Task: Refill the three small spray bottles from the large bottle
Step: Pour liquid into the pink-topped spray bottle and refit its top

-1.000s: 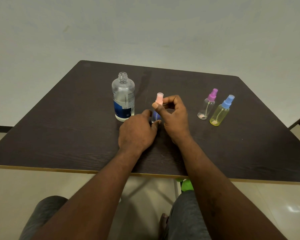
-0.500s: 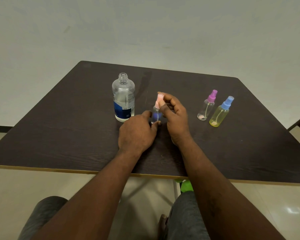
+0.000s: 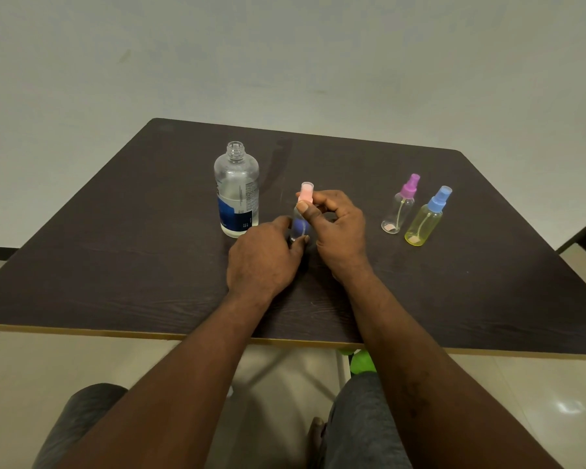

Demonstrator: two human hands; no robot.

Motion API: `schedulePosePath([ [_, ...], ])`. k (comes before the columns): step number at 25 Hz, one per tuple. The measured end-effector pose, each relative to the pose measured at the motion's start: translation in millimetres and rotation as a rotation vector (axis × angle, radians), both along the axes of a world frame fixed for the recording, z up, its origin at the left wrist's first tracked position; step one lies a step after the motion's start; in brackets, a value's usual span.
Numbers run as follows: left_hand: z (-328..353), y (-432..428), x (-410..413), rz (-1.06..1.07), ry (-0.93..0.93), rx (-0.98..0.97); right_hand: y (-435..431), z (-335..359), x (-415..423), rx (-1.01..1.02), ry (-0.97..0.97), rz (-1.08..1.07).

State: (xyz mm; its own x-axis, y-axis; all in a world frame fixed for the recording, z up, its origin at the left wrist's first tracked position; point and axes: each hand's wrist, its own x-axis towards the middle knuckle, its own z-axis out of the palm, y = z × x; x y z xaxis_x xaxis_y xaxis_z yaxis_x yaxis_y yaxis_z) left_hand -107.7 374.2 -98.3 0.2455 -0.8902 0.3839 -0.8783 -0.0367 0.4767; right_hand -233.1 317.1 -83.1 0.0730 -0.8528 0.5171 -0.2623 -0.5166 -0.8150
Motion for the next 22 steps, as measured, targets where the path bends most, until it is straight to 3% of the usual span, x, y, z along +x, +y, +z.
schedulePosePath([
  [8,4.1,3.6,0.5,-0.006,0.055,0.035,7.2,-2.1,6.6,-0.011,0.011,-0.069],
  [11,10.9,12.1,4.5,-0.042,0.238,0.013,12.0,-3.7,2.0,-0.029,0.123,-0.031],
  [14,11.2,33.6,17.0,0.068,0.499,-0.171,16.7,-8.1,-7.0,0.008,0.161,-0.041],
  [17,7.2,50.0,43.0,0.27,0.569,-0.343,15.4,-9.5,-9.2,0.055,0.247,-0.021],
  [22,8.8,24.7,71.9,0.211,0.525,-0.153,7.7,-7.7,2.7,0.082,0.331,-0.054],
])
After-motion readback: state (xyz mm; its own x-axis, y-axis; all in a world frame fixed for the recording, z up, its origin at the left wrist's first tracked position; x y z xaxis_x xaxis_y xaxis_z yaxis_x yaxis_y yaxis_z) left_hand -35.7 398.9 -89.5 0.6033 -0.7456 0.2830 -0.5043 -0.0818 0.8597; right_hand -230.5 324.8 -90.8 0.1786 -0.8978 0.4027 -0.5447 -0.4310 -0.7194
